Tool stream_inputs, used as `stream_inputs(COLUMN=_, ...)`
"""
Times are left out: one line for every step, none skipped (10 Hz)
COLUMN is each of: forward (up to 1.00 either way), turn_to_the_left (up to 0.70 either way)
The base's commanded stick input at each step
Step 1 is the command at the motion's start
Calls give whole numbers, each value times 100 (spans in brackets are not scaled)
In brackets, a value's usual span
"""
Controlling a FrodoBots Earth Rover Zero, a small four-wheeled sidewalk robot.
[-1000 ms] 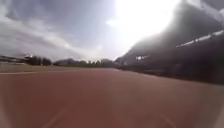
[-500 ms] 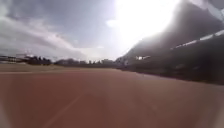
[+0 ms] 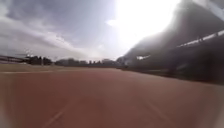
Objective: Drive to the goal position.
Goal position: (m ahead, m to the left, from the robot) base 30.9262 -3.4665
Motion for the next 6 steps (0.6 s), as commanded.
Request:
stream_inputs(forward=70, turn_to_the_left=0)
stream_inputs(forward=70, turn_to_the_left=0)
stream_inputs(forward=70, turn_to_the_left=0)
stream_inputs(forward=70, turn_to_the_left=0)
stream_inputs(forward=70, turn_to_the_left=0)
stream_inputs(forward=70, turn_to_the_left=0)
